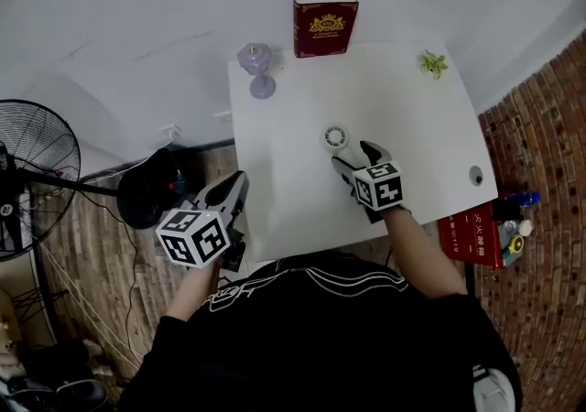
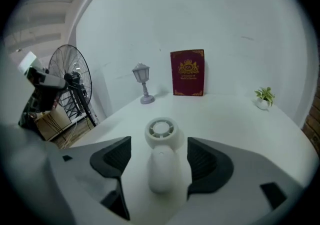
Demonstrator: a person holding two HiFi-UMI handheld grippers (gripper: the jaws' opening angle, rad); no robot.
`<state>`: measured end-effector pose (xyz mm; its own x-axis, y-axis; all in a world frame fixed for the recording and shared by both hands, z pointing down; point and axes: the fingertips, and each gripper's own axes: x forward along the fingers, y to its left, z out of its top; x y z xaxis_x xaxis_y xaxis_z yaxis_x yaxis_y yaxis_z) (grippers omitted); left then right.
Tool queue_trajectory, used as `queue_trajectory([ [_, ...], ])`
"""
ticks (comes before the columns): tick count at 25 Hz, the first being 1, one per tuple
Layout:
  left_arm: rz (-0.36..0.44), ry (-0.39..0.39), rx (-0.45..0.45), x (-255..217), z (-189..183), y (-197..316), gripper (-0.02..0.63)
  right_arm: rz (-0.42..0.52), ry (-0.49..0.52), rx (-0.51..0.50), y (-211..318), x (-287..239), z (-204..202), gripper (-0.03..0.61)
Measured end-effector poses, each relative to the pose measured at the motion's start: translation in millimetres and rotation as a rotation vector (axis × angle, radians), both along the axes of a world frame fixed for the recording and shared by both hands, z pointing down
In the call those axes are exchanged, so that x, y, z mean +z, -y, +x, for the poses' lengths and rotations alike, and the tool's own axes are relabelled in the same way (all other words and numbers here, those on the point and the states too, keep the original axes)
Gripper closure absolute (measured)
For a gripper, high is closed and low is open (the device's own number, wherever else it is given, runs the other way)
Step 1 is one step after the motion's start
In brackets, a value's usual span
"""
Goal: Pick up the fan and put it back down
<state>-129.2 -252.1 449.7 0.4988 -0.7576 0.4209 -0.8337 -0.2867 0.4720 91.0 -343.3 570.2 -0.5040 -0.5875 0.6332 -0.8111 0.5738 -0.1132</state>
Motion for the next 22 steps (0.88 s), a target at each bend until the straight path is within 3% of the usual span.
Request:
queue_trajectory([
  [7, 0.006, -0.021, 0.055, -5, 15, -11, 0.580, 0.049, 0.131, -0.051, -36, -55, -14, 0.287],
  [17, 0.069, -0.087, 0.184, -33, 54, -25, 0.580, 0.174, 0.372, -0.129, -96, -147, -35, 0.577],
  [22, 0.150, -0.067, 0.268, -60, 75, -37, 0.580, 0.196, 0.478, -0.118, -115, -180, -32, 0.577],
])
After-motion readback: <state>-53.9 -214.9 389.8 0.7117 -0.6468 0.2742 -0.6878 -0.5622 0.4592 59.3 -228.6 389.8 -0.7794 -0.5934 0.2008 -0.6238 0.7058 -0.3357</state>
